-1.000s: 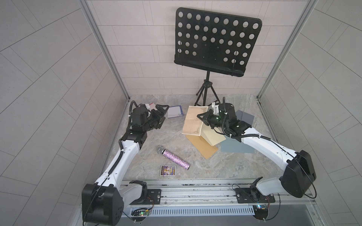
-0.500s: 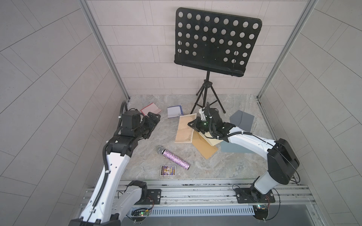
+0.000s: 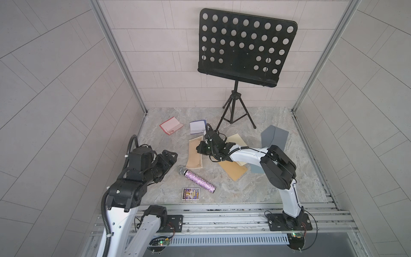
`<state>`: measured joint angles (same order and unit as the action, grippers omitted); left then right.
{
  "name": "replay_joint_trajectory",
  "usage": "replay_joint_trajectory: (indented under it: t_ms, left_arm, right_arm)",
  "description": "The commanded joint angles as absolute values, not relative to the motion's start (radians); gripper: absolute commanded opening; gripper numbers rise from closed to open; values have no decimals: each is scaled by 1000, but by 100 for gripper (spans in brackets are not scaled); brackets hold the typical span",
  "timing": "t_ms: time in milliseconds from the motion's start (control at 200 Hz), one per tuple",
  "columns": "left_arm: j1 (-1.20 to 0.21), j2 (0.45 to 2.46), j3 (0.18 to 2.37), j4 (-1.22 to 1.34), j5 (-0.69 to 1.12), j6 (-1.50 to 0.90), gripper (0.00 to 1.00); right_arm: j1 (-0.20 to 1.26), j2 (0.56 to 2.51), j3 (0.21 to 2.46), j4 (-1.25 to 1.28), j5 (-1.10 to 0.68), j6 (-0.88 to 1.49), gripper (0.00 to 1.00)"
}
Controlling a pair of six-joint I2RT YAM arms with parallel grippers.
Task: Take the letter paper out of the envelope
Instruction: Place the letter paper at the center of the board.
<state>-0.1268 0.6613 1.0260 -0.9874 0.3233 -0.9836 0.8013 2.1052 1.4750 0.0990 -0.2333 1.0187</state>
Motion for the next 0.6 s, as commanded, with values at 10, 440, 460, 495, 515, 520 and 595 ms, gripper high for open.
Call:
replay_joint_trajectory:
  t_ms: [10,440,460,495,515,520,595]
  left_arm:
    - [-128,655,1034,-1028,345,-952,83]
    - [-128,663,1012,-1007,383,-952,83]
    - [-128,663,1007,-1001,384,-956,84]
    - [-128,665,1001,-989,386,-963,84]
    - [-127,667,997,-981,387,-967,83]
    - [-126,668,996,-979,388,-968,84]
    - [-129,680,987,-956,387,-977,83]
  right_arm:
    - [789,2167,1566,75,-208,976,0]
    - [720,2203,1741,-241,-120,807,54]
    - [717,2193,1744,-262,-108,794,54]
    - [715,2176,1743,-294,-88,776,55]
    - [713,2165,1742,-312,-78,768,55]
    - [712,2163,1742,-317,-74,766,55]
    - [703,2110,1715,-362,-37,744,56]
